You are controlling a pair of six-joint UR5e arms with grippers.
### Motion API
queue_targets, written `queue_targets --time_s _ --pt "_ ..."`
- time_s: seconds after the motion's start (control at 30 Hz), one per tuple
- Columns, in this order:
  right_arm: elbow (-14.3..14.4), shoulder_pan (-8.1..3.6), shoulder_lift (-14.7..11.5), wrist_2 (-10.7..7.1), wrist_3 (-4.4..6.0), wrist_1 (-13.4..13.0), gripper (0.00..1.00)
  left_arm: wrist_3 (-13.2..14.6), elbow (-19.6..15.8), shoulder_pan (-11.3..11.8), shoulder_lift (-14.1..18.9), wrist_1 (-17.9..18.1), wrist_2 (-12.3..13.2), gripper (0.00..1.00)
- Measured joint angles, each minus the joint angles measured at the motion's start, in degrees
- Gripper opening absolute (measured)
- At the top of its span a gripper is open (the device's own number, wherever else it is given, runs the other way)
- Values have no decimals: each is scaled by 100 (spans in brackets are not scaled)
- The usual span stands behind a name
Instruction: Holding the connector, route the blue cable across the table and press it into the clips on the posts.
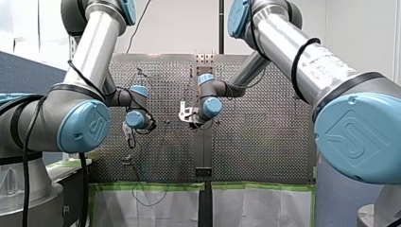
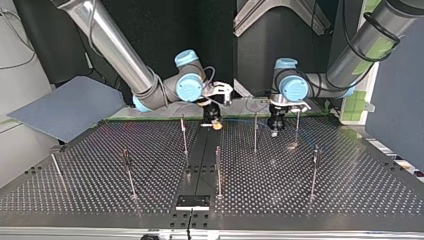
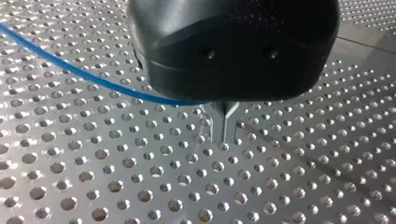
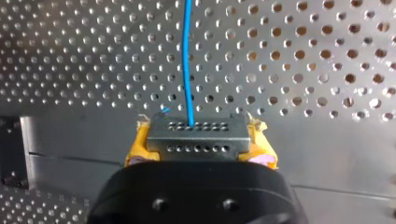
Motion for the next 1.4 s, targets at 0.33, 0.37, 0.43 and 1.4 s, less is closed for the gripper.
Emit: queue_targets --time_s 0.33,0.37,0.43,1.4 --pt "-4 -105 3 -7 -17 -145 0 28 8 -60 2 -132 -129 50" --pt "-6 -107 3 -8 -17 -155 0 33 8 -71 4 -171 -147 60" --pt "-12 -112 3 -15 -18 -166 0 54 8 -94 5 -276 -178 79" --pt "-62 -168 2 -70 -1 -127 0 141 -807 -600 902 -770 -540 100"
